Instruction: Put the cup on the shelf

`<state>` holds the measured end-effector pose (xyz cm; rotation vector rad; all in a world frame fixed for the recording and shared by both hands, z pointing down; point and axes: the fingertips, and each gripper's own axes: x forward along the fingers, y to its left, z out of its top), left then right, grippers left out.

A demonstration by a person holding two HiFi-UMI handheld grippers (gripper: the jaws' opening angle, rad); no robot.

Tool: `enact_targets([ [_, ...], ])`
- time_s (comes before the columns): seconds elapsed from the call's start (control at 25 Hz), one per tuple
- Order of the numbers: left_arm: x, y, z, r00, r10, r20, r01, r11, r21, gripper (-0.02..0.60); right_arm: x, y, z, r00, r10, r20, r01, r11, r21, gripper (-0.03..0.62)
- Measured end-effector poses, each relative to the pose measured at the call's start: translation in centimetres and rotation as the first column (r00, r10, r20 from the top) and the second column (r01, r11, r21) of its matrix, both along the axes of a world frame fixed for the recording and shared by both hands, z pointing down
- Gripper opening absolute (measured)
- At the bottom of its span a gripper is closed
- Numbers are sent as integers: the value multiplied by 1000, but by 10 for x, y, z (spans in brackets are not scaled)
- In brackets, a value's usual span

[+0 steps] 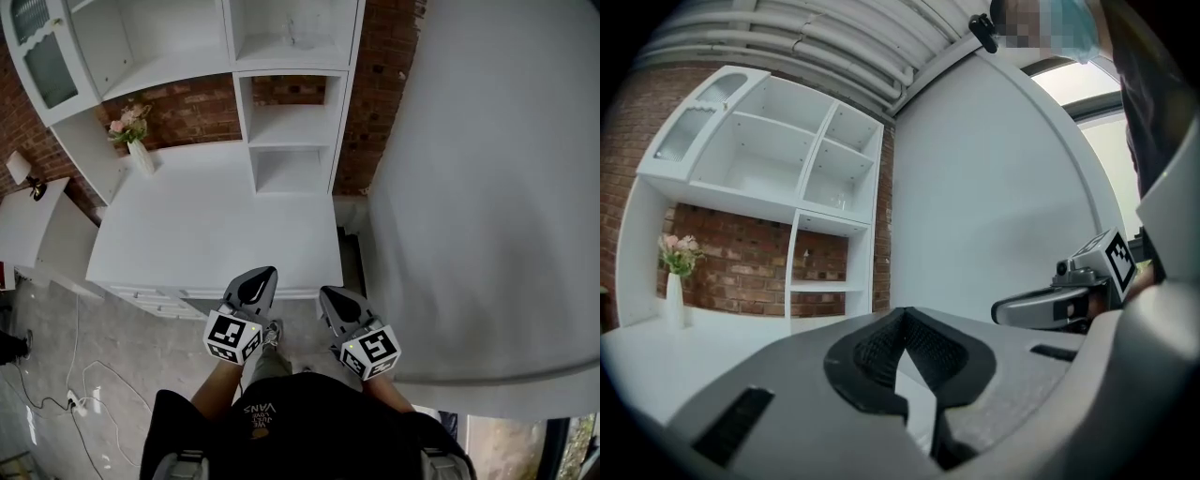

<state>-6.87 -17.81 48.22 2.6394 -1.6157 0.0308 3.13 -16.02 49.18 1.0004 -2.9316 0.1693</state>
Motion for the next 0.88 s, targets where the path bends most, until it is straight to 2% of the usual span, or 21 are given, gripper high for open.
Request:
enact_targets([
  [0.12, -4, 15, 11, 999, -27, -24, 27, 1000, -17, 8, 2, 4, 11, 1000, 2, -10, -3, 1000, -18, -5],
  [0.32, -8, 27, 26, 998, -55, -20, 54, 998, -36, 8, 3, 8, 20, 1000, 2, -17, -2, 1000, -10, -5],
  [0.64, -2, 42, 22, 998, -56, -41, 56, 998, -7, 8, 12, 15, 37, 999, 18, -48, -20, 999, -43, -6],
  [0.88, -7, 43, 29, 994, -106, -19, 105, 994, -38, 8, 17, 15, 34, 999, 33, -43, -35, 998, -50, -6],
])
